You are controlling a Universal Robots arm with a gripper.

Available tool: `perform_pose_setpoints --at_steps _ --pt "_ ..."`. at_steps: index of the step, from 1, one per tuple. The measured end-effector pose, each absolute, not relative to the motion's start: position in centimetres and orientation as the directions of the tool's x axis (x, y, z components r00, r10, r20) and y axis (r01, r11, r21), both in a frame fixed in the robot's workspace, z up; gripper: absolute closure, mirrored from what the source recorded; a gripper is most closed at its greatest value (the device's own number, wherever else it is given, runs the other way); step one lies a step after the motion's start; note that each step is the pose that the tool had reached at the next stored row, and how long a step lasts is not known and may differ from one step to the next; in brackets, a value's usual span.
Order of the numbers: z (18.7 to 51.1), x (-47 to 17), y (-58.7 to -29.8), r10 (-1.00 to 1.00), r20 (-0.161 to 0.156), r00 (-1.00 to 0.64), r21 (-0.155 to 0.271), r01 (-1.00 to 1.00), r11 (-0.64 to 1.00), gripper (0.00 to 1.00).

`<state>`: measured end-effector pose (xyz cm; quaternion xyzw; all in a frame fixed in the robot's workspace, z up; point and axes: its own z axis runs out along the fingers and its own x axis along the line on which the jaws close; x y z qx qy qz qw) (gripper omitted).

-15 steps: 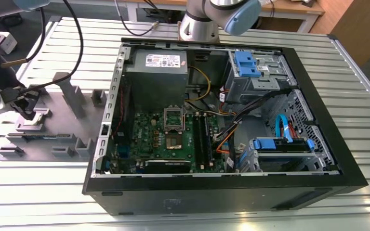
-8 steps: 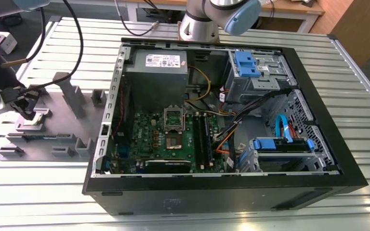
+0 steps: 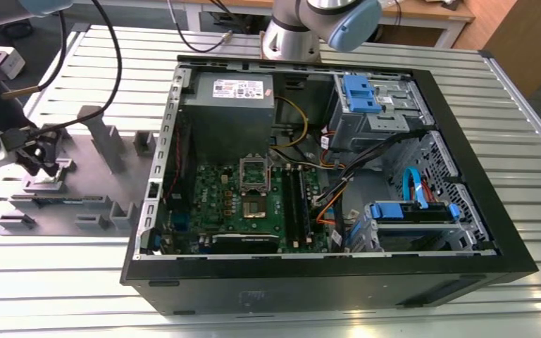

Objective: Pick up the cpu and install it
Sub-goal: 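Pick up the cpu and move it towards the insertion slot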

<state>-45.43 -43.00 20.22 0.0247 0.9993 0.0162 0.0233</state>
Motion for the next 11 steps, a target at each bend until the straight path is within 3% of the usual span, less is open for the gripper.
perform_pose_setpoints --at_steps 1,5,11 --pt "20.22 -45.43 -43.01 0.050 -0.046 -0.998 0.033 0.049 0.998 0.65" --pt "20.22 -45.43 -43.01 0.050 -0.046 -0.998 0.033 0.049 0.998 0.47" --pt "20.21 -45.43 -43.01 0.050 -0.046 -0.998 0.033 0.049 0.998 0.47"
